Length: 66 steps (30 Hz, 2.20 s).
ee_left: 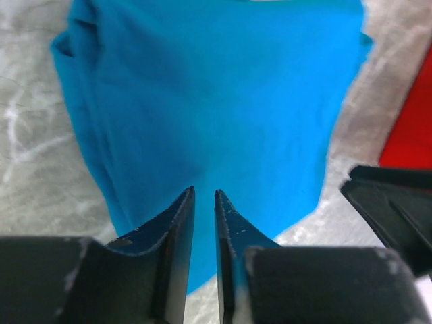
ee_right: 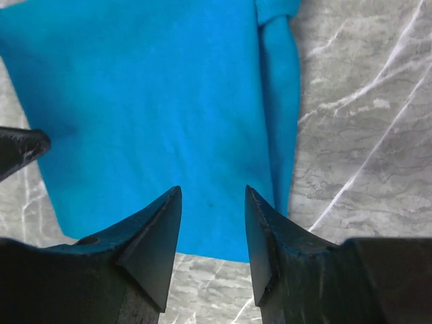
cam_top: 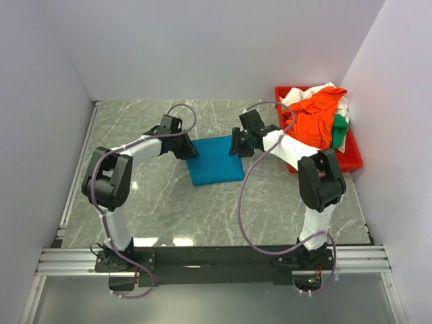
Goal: Fold and stack the t-shirts
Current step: Neatly place the folded tshirt to the corner
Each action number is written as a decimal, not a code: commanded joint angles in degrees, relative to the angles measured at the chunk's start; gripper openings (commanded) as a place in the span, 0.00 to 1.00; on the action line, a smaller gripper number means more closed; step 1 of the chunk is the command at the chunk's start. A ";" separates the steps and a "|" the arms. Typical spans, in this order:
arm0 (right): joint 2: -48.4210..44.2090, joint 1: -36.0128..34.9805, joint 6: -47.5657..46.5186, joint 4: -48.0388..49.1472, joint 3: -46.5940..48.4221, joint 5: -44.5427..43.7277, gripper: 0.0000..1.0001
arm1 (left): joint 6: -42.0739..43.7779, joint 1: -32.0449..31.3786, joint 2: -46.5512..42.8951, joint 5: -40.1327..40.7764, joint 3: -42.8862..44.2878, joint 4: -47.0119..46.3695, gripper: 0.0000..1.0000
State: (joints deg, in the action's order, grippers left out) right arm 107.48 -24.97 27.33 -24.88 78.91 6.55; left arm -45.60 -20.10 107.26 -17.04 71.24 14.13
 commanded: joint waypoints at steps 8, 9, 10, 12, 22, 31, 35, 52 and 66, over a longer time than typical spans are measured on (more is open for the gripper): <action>3.43 0.01 -0.61 4.49 -3.41 -2.15 0.49 | -0.89 0.41 1.29 -0.19 -2.25 -4.55 0.24; 3.78 0.01 -0.53 4.58 -3.59 -2.15 0.49 | -0.72 0.50 1.11 -0.19 -2.25 -4.46 0.27; 3.96 0.01 -0.44 4.76 -3.85 -2.24 0.48 | -0.28 0.58 0.76 -0.02 -2.07 -4.03 0.29; 4.58 0.10 -0.35 4.58 -3.86 -2.24 0.48 | 0.34 1.02 -0.38 0.25 -2.07 -2.97 0.35; 2.65 0.19 -0.26 4.14 -3.50 -1.27 0.48 | -0.28 5.24 -8.65 1.57 -9.36 -3.58 0.66; -6.49 0.19 1.76 4.49 -5.43 -0.66 0.51 | -1.94 5.16 -0.58 -1.69 -9.46 -7.54 0.66; -12.98 0.27 2.55 5.55 -8.24 0.30 0.52 | -2.73 4.90 1.63 -1.86 -9.28 -8.94 0.60; -28.29 0.10 2.99 6.78 -18.44 3.30 0.51 | -19.68 2.69 -4.33 15.80 -11.82 -3.33 0.01; -35.06 -3.42 3.78 6.87 -21.34 5.93 0.50 | -20.76 34.67 -32.10 27.58 -32.38 16.01 0.01</action>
State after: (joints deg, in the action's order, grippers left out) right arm 75.29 -27.99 30.87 -18.90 58.02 11.73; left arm -68.18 9.43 79.15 5.91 42.41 23.31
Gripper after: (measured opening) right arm 0.502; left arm 0.031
